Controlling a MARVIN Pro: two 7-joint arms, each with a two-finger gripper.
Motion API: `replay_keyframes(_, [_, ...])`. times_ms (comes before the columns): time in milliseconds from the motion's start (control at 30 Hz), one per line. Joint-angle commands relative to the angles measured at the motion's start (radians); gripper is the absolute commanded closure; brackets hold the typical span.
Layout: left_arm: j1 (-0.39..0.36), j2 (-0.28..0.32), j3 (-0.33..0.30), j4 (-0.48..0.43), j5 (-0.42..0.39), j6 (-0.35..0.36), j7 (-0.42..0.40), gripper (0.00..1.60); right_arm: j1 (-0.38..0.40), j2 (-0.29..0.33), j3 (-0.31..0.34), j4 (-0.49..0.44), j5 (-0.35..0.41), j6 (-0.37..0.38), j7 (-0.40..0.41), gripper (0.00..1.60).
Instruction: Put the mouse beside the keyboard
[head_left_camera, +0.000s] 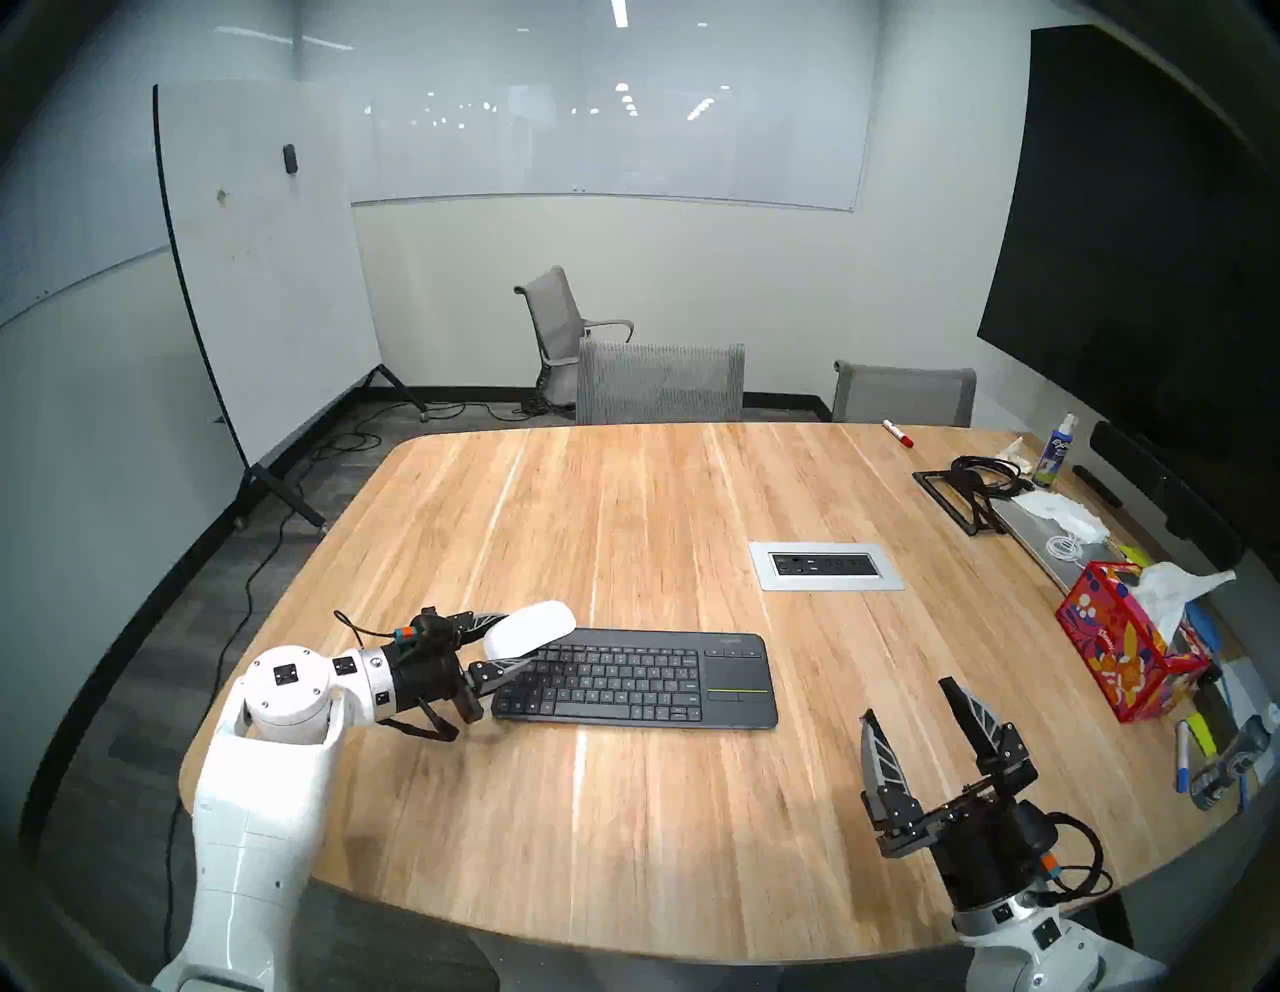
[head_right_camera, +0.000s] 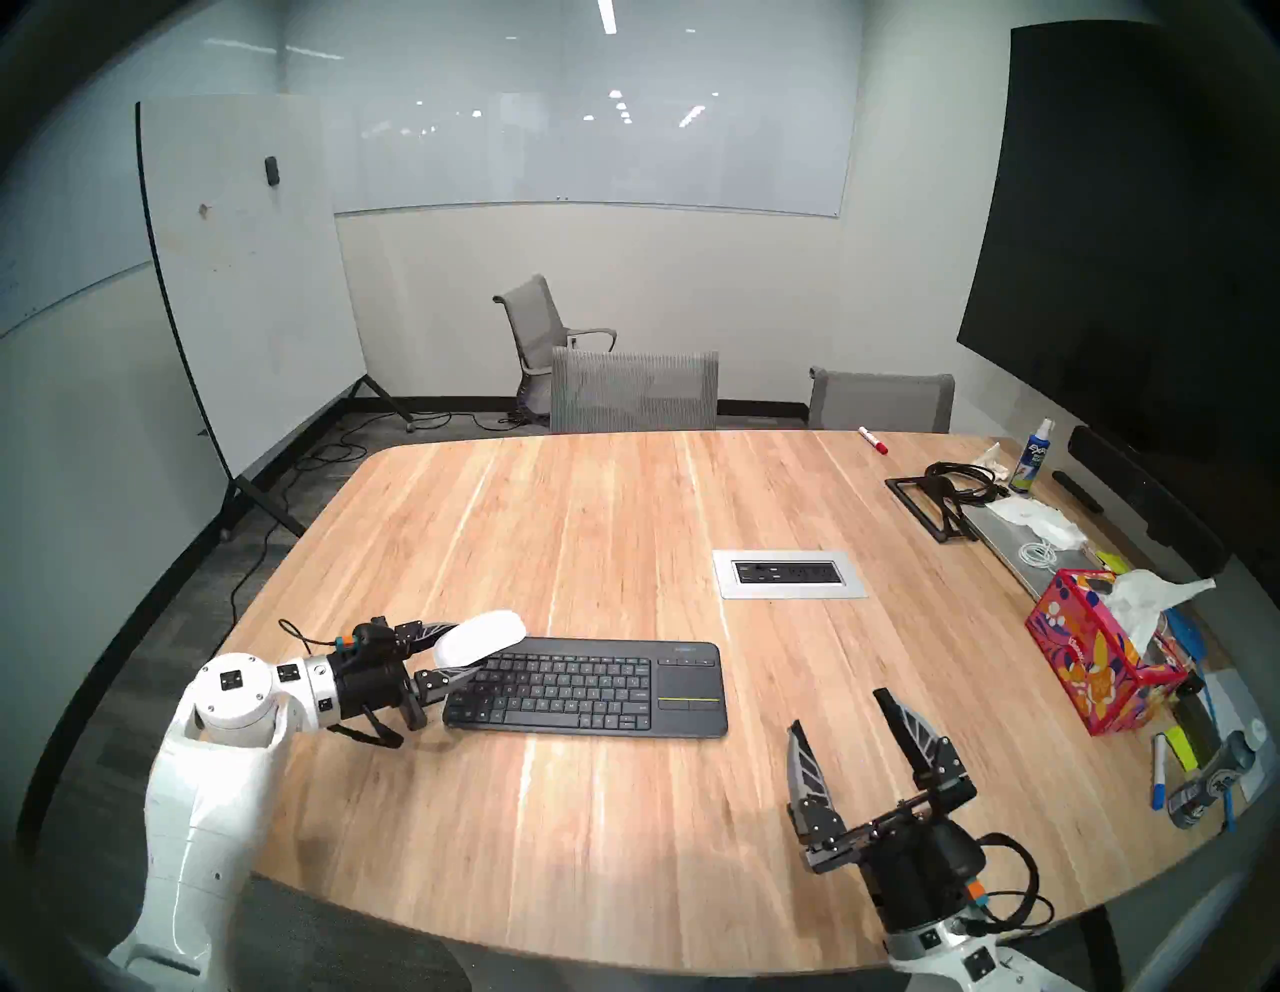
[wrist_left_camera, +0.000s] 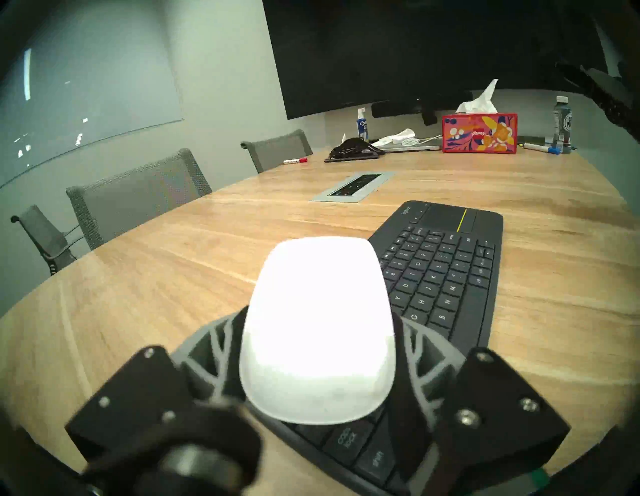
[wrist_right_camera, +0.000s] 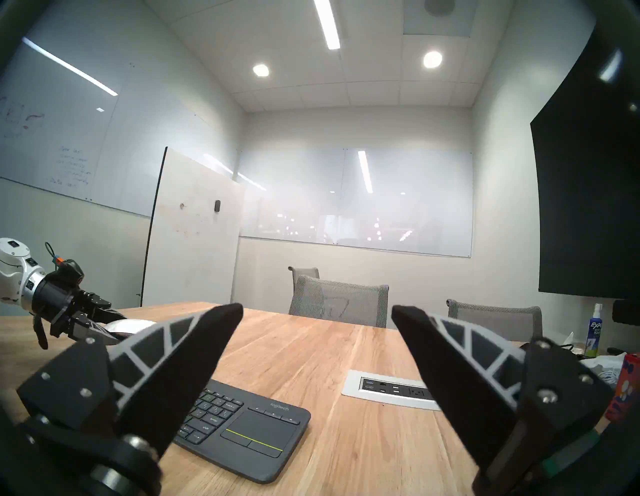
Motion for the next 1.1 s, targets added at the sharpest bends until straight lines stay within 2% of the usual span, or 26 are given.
replay_keyframes(0, [0.101,0.023,-0.069,-0.077,-0.044,-0.032,-0.067,1.60,-0.002,-0.002,0.000,-0.011,-0.001,-0.002,-0.001,0.00])
replay_keyframes(67, [0.128,0.032,-0.091,-0.095,-0.055,-0.045,-0.100,1.60,-0.001,-0.002,0.000,-0.011,-0.001,-0.002,-0.001,0.00])
replay_keyframes(100, [0.169,0.045,-0.107,-0.122,-0.075,-0.059,-0.120,1.60,-0.001,-0.002,0.000,-0.011,-0.001,-0.002,-0.001,0.00])
replay_keyframes(200, [0.173,0.036,-0.130,-0.119,-0.076,-0.073,-0.167,1.60,-0.001,-0.002,0.000,-0.011,-0.001,-0.002,-0.001,0.00])
replay_keyframes(267, [0.217,0.046,-0.139,-0.149,-0.102,-0.092,-0.188,1.60,-0.001,-0.002,0.000,-0.011,-0.001,-0.002,-0.001,0.00])
replay_keyframes(300, [0.212,0.035,-0.150,-0.146,-0.100,-0.101,-0.219,1.60,-0.001,-0.002,0.000,-0.011,-0.001,-0.002,-0.001,0.00])
replay_keyframes(600, [0.323,0.037,-0.181,-0.228,-0.174,-0.159,-0.342,1.60,-0.002,-0.002,0.001,-0.012,-0.001,-0.002,-0.001,0.00])
replay_keyframes(800, [0.344,0.018,-0.171,-0.247,-0.175,-0.177,-0.342,1.60,-0.002,-0.002,0.001,-0.012,-0.002,-0.002,-0.001,0.00])
replay_keyframes(1067, [0.303,0.007,-0.096,-0.213,-0.104,-0.206,-0.331,1.60,-0.002,-0.002,0.001,-0.012,-0.002,-0.002,-0.001,0.00])
